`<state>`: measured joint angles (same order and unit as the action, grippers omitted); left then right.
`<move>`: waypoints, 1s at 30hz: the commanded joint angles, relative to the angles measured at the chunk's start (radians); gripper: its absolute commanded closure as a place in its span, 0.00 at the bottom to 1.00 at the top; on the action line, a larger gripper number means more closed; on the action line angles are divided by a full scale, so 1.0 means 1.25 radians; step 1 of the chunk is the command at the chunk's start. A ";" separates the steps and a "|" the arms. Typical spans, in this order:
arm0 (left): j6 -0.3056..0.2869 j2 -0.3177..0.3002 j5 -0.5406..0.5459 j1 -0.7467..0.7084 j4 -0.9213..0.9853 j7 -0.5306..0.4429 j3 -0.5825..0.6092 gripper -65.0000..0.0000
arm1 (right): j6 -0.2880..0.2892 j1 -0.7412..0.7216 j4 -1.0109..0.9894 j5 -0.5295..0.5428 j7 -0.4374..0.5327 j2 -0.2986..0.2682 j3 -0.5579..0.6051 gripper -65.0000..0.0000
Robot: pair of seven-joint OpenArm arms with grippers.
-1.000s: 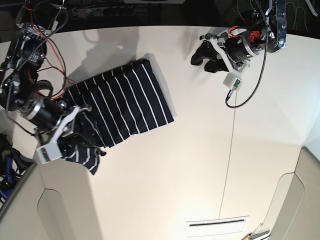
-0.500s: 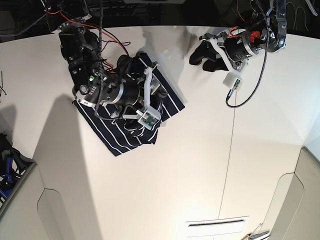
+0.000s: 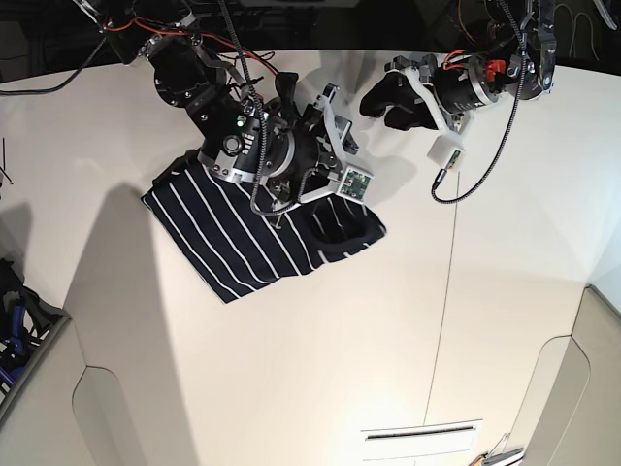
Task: Fold the T-shirt properly
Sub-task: 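Grasp the folded shirt edge with the right gripper and drag it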
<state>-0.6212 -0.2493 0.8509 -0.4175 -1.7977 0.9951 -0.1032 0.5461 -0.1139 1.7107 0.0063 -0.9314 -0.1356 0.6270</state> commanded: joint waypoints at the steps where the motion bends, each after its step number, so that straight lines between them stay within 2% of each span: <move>1: -0.010 -0.005 0.011 0.001 -0.009 -0.002 -0.002 0.43 | -0.004 -0.019 0.013 0.001 0.015 0.003 0.001 0.52; 4: -0.009 -0.005 0.016 0.001 -0.010 -0.002 -0.002 0.43 | -0.008 -0.035 0.014 0.001 0.012 0.002 0.001 0.52; 8: -0.010 -0.005 0.077 0.001 -0.020 -0.002 -0.021 0.43 | -0.022 -0.058 0.022 0.001 0.012 0.002 0.001 0.52; 10: -0.013 -0.005 0.096 0.001 -0.038 -0.002 -0.044 0.53 | -0.047 -0.074 0.032 0.004 0.007 0.002 0.001 0.52; 13: -0.016 -0.004 0.096 0.001 -0.085 -0.002 -0.085 0.79 | -0.115 -0.100 0.055 0.003 0.006 0.002 -0.009 0.54; 15: -0.015 -0.004 0.097 0.001 -0.121 -0.003 -0.109 0.85 | -0.136 -0.118 0.069 0.002 0.006 0.002 -0.027 0.70; 17: -0.016 -0.004 0.107 0.001 -0.156 -0.004 -0.115 0.86 | -0.156 -0.135 0.073 0.001 0.006 0.003 -0.059 0.97; 18: -0.016 -0.004 0.110 0.001 -0.172 -0.008 -0.115 0.87 | -0.161 -0.143 0.072 0.001 0.006 0.002 -0.079 1.00; 23: -0.016 0.028 0.102 0.001 -0.204 -0.022 -0.085 0.98 | -0.186 -0.169 0.069 0.001 0.013 0.002 -0.214 1.00; 30: -0.015 0.090 0.022 0.001 -0.204 -0.027 0.049 0.98 | -0.182 -0.172 0.026 0.068 0.054 -0.002 -0.407 1.00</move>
<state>-0.6289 -0.1356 0.8555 -0.4183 -2.0361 0.9798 -0.0402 0.3229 -0.3077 1.7294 0.0864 -0.8917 -0.1352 0.1219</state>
